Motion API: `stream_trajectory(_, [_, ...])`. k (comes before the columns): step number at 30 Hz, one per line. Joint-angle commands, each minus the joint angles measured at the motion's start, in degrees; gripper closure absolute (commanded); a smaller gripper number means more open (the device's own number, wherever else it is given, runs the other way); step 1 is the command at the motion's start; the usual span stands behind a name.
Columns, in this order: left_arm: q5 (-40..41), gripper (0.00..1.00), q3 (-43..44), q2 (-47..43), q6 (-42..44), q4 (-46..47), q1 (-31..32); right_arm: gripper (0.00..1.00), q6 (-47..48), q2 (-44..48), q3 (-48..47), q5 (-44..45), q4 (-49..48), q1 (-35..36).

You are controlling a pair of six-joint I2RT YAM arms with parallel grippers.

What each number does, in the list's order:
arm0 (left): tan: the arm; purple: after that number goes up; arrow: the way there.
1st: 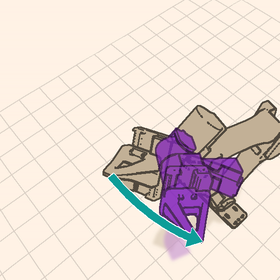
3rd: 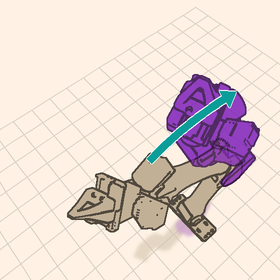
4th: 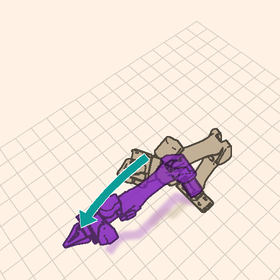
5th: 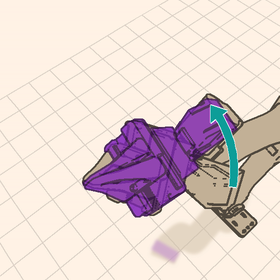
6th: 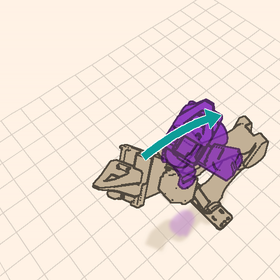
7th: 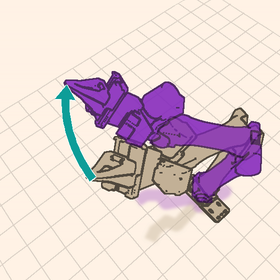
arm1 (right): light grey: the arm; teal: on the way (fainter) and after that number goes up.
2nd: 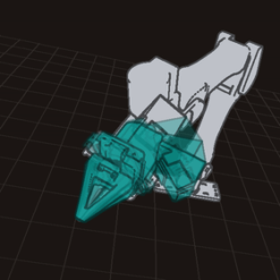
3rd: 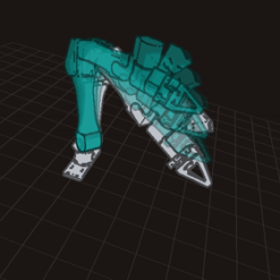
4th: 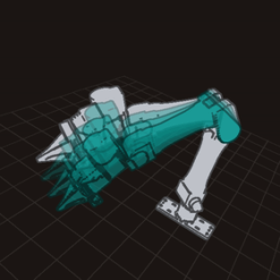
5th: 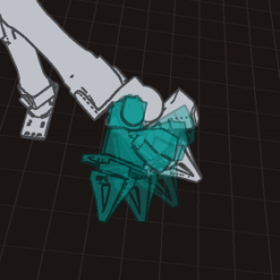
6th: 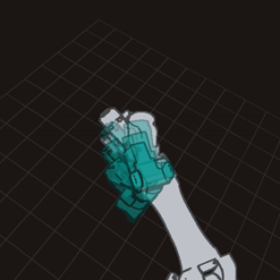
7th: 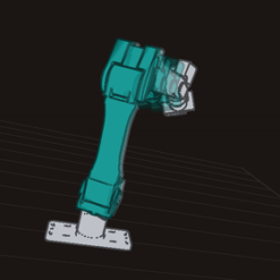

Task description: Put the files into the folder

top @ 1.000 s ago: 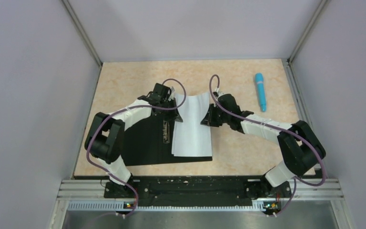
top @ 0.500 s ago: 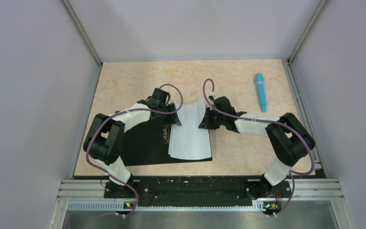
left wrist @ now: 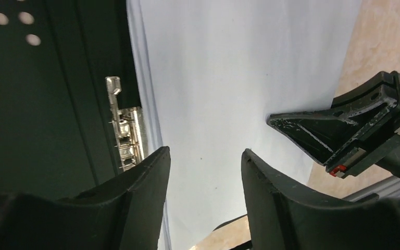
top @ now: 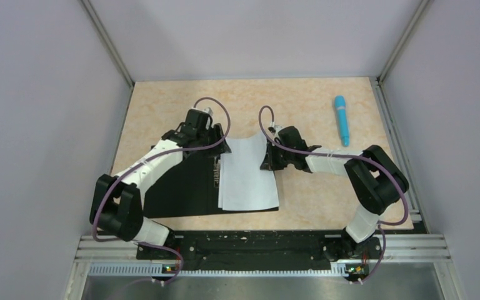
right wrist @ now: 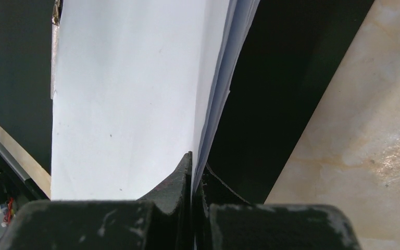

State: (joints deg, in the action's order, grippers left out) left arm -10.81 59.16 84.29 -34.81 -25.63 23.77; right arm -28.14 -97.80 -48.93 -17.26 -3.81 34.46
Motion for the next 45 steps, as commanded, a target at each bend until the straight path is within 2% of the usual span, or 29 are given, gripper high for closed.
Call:
stream_trajectory(1, [5.82,0.45,-1.93,-4.01,-1.29,-0.68,-2.54,1.00,3.77,-0.60,-2.74,-1.20,-1.03,0.83])
stream_trajectory(7, [9.23,0.64,-9.53,-5.21,-5.97,3.61,-4.24,1.00,5.60,0.21,-2.96,0.92,0.56,0.79])
stream_trajectory(9, [9.25,0.73,-10.98,-4.15,-7.09,4.78,-4.43,1.00,6.11,0.39,-2.95,1.66,0.97,0.80])
stream_trajectory(15, [9.61,0.85,-12.61,0.30,-8.70,7.53,-4.52,1.00,5.26,0.56,-1.59,1.77,-0.69,0.79])
stream_trajectory(22, [10.26,0.95,-13.55,3.11,-9.52,8.55,-4.59,1.00,3.86,0.64,-0.39,1.61,-2.49,0.79])
stream_trajectory(24, [12.55,0.98,-13.91,3.51,-10.17,8.76,-4.60,1.00,3.37,0.82,-0.09,1.89,-2.98,0.83])
stream_trajectory(45, [12.83,1.00,-15.22,6.72,-11.70,9.28,-4.60,1.00,3.18,2.92,2.38,3.48,-3.57,0.78])
